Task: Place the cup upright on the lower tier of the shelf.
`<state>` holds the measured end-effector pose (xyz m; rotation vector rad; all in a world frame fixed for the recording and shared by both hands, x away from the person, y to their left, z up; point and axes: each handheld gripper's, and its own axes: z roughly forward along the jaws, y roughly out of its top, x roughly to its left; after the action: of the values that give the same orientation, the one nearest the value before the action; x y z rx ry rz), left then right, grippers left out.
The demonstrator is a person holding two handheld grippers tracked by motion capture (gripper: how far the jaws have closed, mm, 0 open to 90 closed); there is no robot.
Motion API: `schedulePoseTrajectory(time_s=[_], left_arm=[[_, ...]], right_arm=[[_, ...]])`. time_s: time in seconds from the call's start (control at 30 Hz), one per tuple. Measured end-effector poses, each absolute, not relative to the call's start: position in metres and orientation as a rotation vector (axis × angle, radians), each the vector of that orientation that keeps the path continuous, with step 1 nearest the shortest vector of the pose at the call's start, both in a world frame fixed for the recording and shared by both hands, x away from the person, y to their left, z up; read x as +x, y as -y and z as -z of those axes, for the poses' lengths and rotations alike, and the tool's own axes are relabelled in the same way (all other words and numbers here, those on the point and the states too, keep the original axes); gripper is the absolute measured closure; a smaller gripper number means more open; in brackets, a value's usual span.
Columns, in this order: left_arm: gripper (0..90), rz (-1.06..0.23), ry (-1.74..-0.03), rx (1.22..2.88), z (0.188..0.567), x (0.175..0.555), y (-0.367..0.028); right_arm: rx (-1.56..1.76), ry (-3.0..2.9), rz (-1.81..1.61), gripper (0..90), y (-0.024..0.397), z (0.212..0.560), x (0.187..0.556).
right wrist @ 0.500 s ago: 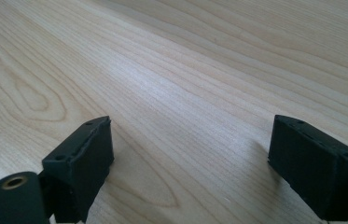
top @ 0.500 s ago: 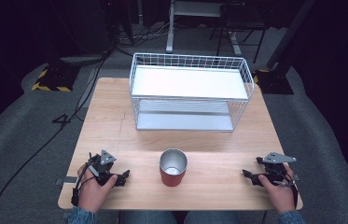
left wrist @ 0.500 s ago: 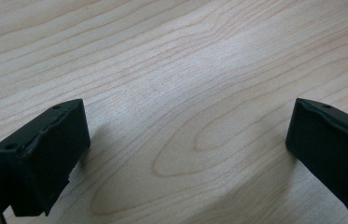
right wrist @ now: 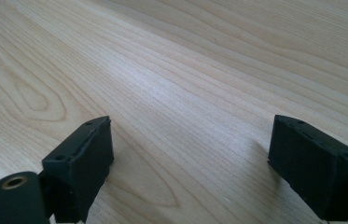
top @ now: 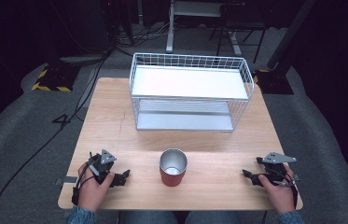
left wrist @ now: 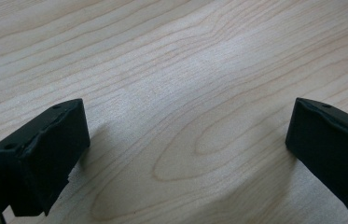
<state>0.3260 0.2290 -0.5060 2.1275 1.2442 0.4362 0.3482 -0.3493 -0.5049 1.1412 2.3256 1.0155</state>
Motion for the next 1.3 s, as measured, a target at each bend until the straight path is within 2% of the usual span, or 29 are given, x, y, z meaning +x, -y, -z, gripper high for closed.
schedulePoseTrajectory(time_s=[0.47,0.57,0.6,0.67,0.93,1.3], left_arm=[[1.5,-0.436,-1.233,2.119,0.506,0.327,-0.230],[16.4,-0.446,-1.237,2.106,0.502,0.326,-0.230],[18.1,-0.446,-1.237,2.106,0.502,0.326,-0.230],[15.6,-0.454,-1.230,2.110,0.500,0.326,-0.230],[15.7,-0.496,-1.192,2.080,0.490,0.322,-0.227],[15.6,-0.493,-1.126,1.990,0.474,0.301,-0.213]], right_arm=[[1.142,-2.326,-1.015,14.0,0.349,0.505,0.348],[1.142,-2.326,-1.015,14.0,0.349,0.505,0.348],[1.142,-2.326,-1.015,14.0,0.349,0.505,0.348],[1.142,-2.325,-1.016,14.0,0.349,0.505,0.348],[1.142,-2.325,-1.016,13.9,0.349,0.505,0.348],[1.141,-2.325,-1.015,14.0,0.349,0.505,0.348]])
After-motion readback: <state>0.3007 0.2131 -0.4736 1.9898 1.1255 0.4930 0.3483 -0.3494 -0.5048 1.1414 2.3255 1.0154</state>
